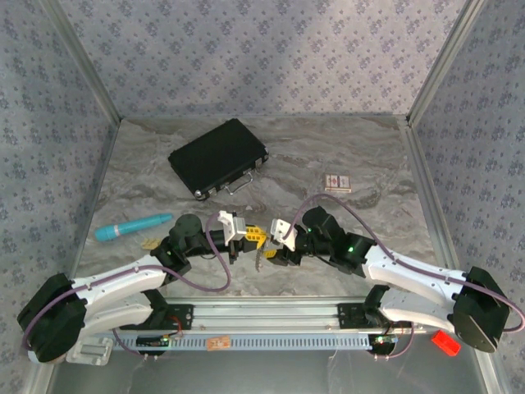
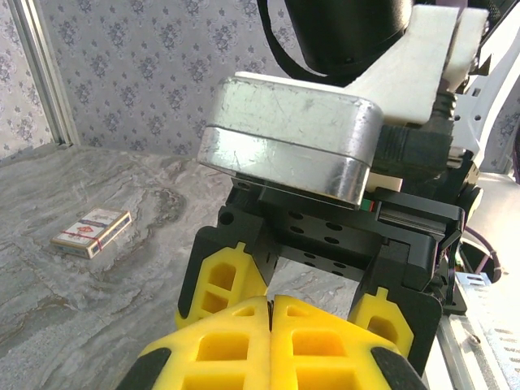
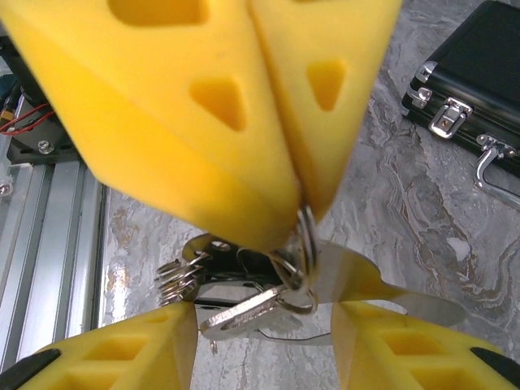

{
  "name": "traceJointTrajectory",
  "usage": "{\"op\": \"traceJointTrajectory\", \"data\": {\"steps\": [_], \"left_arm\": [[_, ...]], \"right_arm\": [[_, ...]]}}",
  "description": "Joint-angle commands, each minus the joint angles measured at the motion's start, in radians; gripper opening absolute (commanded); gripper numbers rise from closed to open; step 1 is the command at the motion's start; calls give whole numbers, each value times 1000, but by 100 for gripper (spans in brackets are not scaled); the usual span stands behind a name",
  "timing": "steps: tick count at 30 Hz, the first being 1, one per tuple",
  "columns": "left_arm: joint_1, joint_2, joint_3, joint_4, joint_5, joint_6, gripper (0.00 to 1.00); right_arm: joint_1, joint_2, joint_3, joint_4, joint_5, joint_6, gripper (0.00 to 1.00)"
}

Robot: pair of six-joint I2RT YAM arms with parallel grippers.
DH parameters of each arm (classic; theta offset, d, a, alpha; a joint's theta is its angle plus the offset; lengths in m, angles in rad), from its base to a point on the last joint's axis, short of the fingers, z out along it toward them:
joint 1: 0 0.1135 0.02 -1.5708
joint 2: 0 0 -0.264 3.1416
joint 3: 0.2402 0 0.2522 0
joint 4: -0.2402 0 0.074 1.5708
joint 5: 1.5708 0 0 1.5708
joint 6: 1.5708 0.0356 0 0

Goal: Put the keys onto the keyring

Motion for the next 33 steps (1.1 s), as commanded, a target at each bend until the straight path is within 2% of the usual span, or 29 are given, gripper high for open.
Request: {"op": "traceJointTrajectory", "data": {"steps": [1, 21, 30, 33], "left_arm": [[-5, -2, 20, 53, 23, -9, 0], [-5, -13, 14, 44, 16, -5, 0], [-5, -18, 11, 40, 11, -4, 0], [-5, -20, 11, 39, 11, -4, 0]], "right_arm": [[7, 1, 23, 42, -10, 21, 49], [6, -12, -14, 47, 21, 69, 59], [6, -17, -16, 54, 22, 77, 60], [7, -8, -9, 34, 65, 69, 58]]}}
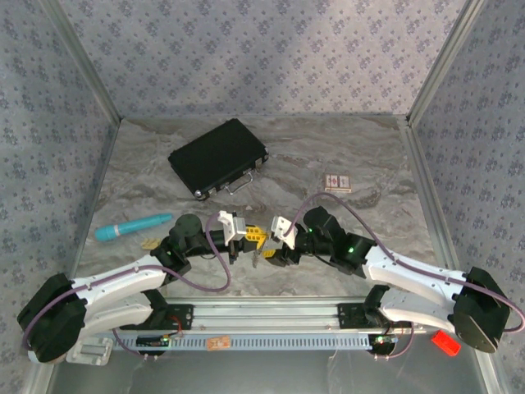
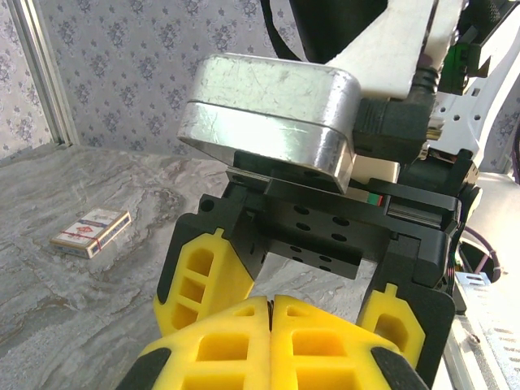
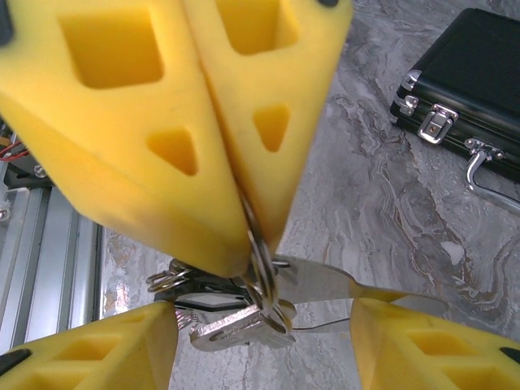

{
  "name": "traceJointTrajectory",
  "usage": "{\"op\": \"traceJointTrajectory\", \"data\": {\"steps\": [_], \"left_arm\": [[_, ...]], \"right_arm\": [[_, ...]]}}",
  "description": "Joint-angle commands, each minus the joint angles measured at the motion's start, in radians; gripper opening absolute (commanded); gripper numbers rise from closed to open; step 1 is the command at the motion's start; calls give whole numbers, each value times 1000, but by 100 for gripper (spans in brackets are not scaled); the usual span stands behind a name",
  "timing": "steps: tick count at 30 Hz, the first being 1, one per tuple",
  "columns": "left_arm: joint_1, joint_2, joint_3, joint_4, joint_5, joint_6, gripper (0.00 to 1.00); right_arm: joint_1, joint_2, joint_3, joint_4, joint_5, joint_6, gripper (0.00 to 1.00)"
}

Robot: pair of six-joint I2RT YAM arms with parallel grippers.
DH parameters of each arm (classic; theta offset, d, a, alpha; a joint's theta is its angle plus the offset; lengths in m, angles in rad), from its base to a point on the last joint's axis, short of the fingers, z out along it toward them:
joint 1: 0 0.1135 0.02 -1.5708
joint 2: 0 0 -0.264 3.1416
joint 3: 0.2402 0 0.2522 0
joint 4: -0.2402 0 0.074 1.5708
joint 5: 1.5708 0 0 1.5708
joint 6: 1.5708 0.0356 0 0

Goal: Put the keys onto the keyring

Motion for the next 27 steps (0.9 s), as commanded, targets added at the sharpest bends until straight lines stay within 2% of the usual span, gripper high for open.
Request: {"op": "traceJointTrajectory", "data": {"steps": [1, 7, 18, 27], "left_arm": [[-6, -21, 10, 38, 11, -3, 0], [-7, -22, 10, 26, 9, 4, 0], [-6, -21, 11, 25, 2, 7, 0], [-6, -13, 16, 29, 0, 9, 0]], "right_arm": [[7, -3, 1, -14, 54, 10, 57], [7, -31, -6, -16, 101, 1, 54], [9, -50, -12, -37, 90, -18, 43], [10, -85, -36, -21, 66, -29, 42]]}}
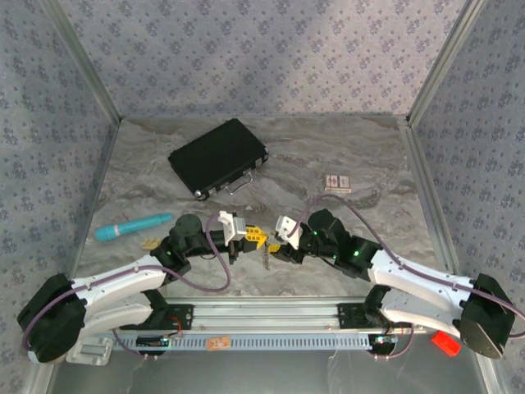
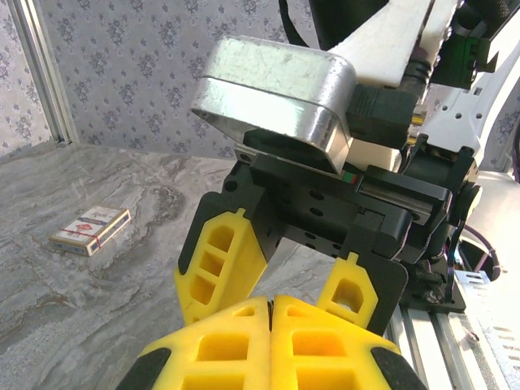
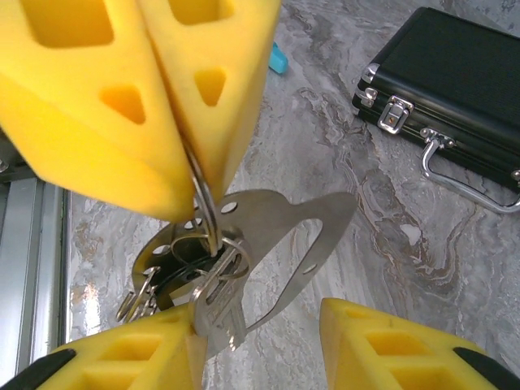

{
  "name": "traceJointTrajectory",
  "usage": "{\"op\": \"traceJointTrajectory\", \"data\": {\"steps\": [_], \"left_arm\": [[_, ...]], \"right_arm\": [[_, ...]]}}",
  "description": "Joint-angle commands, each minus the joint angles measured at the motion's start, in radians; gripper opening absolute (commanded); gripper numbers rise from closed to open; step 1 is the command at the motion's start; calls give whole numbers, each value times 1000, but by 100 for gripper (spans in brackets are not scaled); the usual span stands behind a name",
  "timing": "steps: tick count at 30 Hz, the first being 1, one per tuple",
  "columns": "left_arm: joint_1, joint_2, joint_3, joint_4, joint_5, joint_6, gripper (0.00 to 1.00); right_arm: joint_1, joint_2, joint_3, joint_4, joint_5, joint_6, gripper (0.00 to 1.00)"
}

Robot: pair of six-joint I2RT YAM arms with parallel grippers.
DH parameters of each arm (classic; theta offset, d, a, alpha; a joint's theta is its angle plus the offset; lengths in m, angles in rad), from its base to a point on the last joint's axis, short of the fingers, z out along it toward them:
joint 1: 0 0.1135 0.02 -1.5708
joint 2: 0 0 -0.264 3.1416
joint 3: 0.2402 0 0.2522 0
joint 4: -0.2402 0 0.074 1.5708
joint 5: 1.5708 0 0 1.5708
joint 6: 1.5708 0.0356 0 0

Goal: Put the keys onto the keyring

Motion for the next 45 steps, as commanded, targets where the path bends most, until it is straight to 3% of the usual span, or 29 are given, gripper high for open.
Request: {"op": "traceJointTrajectory", "data": {"steps": [1, 9, 23, 30, 40, 45], "left_arm": [[-6, -10, 16, 38, 3, 8, 0], [-6, -10, 14, 41, 3, 5, 0], [-5, -7, 16, 41, 1, 3, 0], [-6, -11, 16, 38, 1, 3, 0], [-5, -17, 16, 33, -5, 7, 0], [-6, -16, 17, 27, -17, 14, 0]], "right_arm": [[8, -17, -8, 0, -12, -21, 42], [9, -1, -4, 29, -23, -25, 44], [9, 19, -7, 91, -7, -17, 29], [13, 23, -9, 100, 11, -17, 33], [17, 9, -6, 97, 36, -32, 10], [18, -31, -4, 58, 73, -53, 2]]}}
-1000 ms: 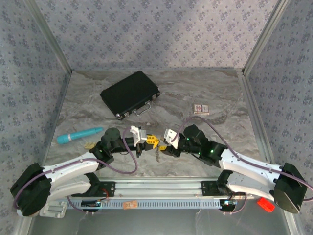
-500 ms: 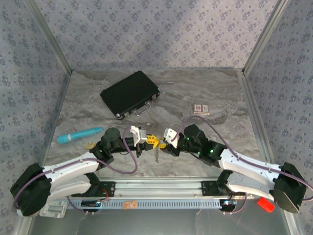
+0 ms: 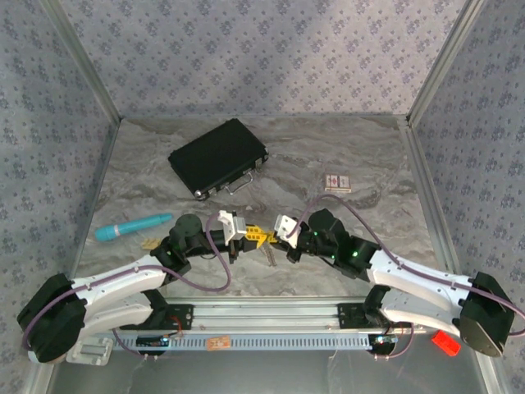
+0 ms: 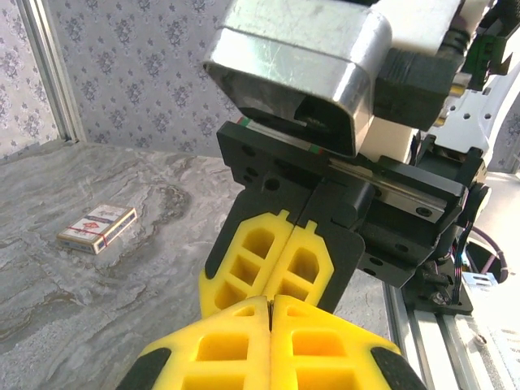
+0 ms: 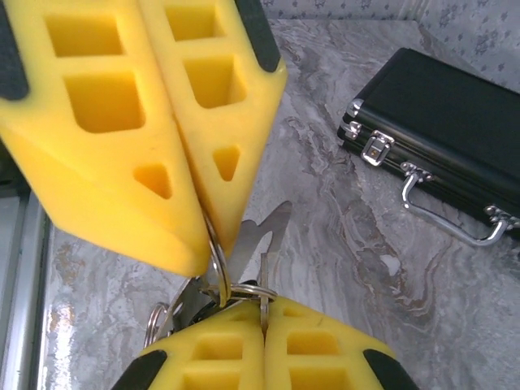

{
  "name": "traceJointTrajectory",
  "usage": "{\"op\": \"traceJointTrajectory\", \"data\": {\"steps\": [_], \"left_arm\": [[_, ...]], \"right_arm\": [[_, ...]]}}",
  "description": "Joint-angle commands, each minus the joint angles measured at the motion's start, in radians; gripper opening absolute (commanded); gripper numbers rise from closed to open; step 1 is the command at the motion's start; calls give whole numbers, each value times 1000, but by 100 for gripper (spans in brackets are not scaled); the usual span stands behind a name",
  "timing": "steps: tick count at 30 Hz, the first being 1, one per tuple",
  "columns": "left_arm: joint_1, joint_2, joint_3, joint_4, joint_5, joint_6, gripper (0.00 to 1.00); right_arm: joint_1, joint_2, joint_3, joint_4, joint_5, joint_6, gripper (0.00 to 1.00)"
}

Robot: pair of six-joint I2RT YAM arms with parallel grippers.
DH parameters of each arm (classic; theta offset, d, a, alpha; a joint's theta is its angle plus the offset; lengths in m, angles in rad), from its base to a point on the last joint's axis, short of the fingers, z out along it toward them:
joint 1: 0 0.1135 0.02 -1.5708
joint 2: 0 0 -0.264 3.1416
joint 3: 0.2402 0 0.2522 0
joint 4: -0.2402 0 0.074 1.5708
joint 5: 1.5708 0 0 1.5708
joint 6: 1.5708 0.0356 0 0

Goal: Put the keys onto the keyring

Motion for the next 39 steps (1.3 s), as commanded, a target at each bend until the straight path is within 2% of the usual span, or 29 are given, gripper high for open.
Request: {"op": "traceJointTrajectory", "data": {"steps": [1, 15, 18, 21, 24, 26, 28, 31, 36, 39], "left_arm": [[-7, -16, 15, 25, -3, 15, 0], [-5, -31, 11, -37, -45, 42, 0], [-5, -37, 5, -38, -65, 38, 20], [-6, -56, -6, -34, -91, 38, 32], [-6, -106, -38, -17, -162, 31, 46], [-6, -158, -63, -18, -232, 24, 52], [-6, -219, -77, -48, -307, 21, 54], [-6, -328, -80, -142, -502, 3, 57], [-3, -530, -62, -333, -910, -45, 65], [5, -650, -60, -412, -1008, -45, 70]], "right_arm": [[6, -47, -1, -29, 49, -23, 1], [7, -100, 60, -115, 65, -69, 0], [7, -97, 77, -121, 64, -79, 0], [7, -88, 96, -130, 68, -94, 0], [6, -63, 127, -149, 64, -112, 0], [7, -39, 148, -156, 55, -120, 0], [8, -9, 174, -158, 41, -129, 0], [10, 56, 219, -155, 14, -143, 0], [9, 227, 308, -67, -34, -156, 0], [4, 394, 430, -29, -26, -161, 0]]}}
